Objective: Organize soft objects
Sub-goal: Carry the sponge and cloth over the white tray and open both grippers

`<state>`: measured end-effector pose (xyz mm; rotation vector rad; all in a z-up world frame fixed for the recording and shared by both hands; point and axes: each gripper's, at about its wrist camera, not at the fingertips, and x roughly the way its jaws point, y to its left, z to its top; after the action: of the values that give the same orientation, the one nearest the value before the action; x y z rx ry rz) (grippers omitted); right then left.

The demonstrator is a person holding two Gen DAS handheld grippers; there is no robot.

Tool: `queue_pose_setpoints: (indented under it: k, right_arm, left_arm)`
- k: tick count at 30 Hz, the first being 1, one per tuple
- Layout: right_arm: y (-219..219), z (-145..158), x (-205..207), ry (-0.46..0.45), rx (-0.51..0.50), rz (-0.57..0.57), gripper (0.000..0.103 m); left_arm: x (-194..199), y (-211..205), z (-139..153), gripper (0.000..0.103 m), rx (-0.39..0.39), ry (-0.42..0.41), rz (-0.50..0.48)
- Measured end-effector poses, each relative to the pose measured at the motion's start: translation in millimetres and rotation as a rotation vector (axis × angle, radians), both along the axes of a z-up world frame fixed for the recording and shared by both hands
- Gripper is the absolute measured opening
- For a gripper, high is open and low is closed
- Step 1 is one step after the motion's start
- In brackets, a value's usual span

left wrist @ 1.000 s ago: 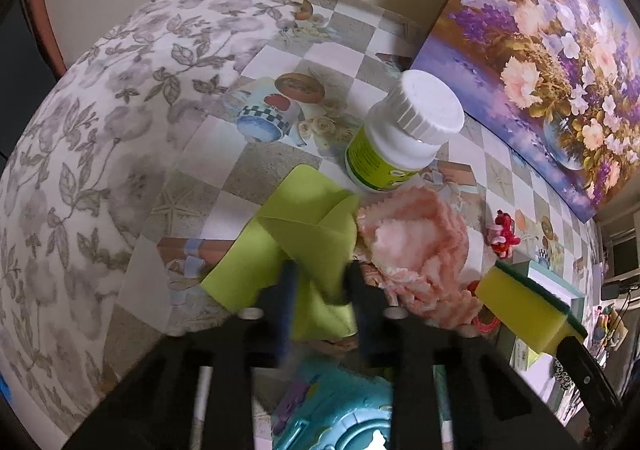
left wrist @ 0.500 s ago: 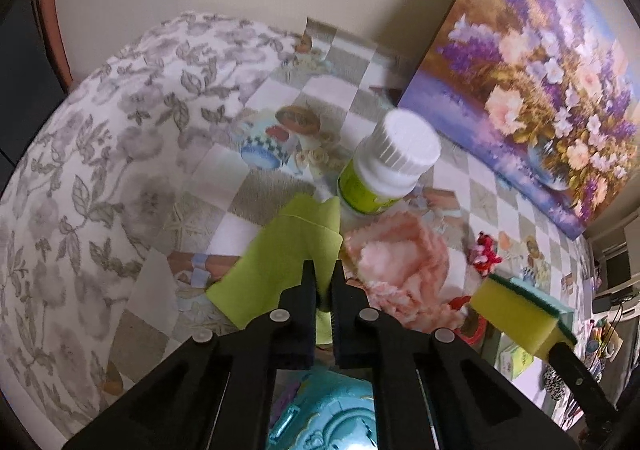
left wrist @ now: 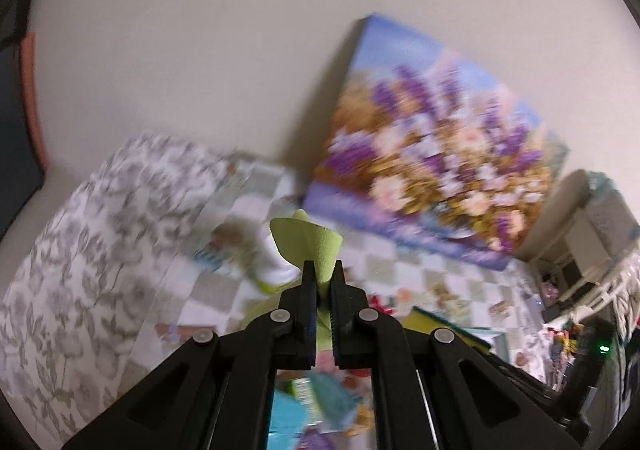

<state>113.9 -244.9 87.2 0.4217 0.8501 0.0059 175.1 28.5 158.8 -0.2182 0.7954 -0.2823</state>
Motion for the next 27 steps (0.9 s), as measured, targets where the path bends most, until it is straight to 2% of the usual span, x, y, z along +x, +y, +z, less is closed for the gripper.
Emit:
queue_pose_setpoints:
  k: [3,7,17,27]
  right_arm:
    - [-23,4,-9,-0.003,-0.022,-0.058,0.035]
    - [-57,6,-23,0.011,-0.074,-0.150,0.035]
    - [-142,-5,-56,0.088,-0.150,-0.348,0.035]
    - [-191,-20,-76,0.172,-0.171,-0.433,0.035]
  left_arm:
    - [-9,-24,15,0.005,-0.011,-0.032,-0.051]
    - [-19,-63,16,0.005,-0.021,-0.034,-0.129]
    - [-41,-173,-18,0.005,-0.042,0.036,-0.314]
    - [-62,-251,-56,0.005,-0.022,0.118,-0.441]
